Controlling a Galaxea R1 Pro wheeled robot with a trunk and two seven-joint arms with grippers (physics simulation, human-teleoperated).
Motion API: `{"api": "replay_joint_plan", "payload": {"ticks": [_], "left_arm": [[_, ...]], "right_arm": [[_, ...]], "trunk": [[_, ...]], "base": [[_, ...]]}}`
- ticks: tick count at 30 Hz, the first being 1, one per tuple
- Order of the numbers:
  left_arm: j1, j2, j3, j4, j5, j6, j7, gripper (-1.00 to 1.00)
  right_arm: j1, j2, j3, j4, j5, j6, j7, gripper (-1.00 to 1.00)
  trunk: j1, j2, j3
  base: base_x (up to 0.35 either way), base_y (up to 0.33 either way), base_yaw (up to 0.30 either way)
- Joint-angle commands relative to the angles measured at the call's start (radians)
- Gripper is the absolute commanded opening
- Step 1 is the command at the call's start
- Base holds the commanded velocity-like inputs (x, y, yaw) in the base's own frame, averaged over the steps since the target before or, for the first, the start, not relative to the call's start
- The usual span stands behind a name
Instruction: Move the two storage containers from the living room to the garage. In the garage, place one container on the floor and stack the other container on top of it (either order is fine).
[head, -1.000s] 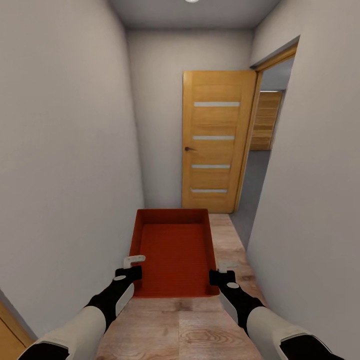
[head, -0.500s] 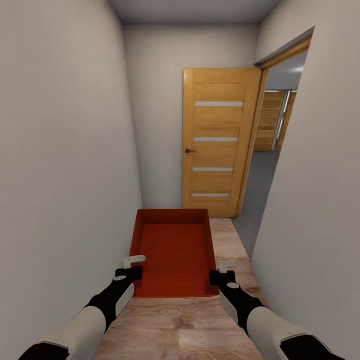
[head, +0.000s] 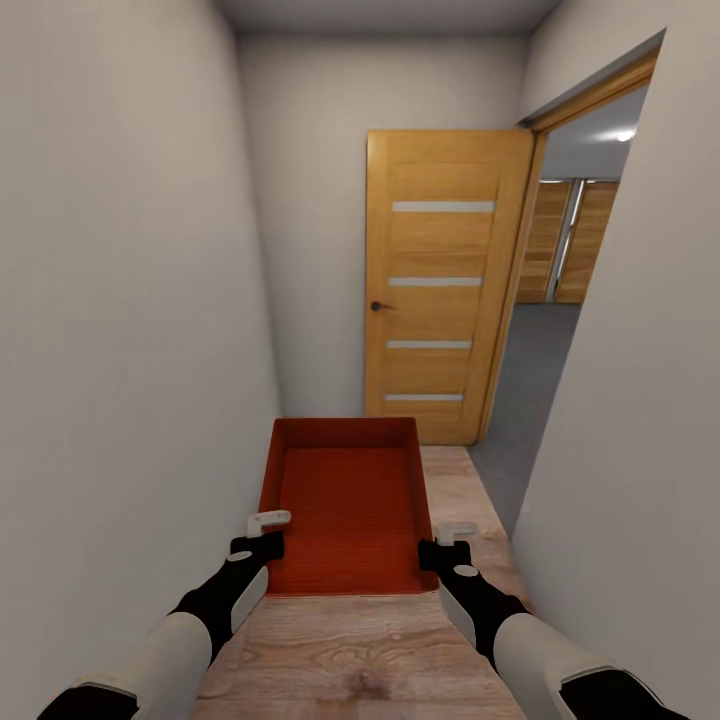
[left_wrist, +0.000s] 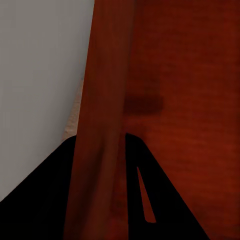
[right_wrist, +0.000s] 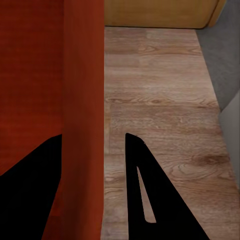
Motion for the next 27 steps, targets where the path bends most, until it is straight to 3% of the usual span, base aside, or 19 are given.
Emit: {"api": "replay_joint_plan", "payload": {"ticks": [1,27], "left_arm": [[-0.002,0.045,0.05,-0.005,-0.014,-0.036,0.027,-1.0],[-0.002,0.045,0.05,-0.005,-0.012,-0.036,0.027,-1.0]], "right_arm": [[0.0,0.0,0.01,0.003,-0.019,-0.003,-0.004,-1.0],[0.0,0.0,0.01,0.003,-0.023,-0.002,-0.004,-1.0]], "trunk": [[0.001,-0.002,-0.002],[0.001,-0.002,-0.002]], "base": [[0.321,0.0,0.0],[0.321,0.0,0.0]]}}
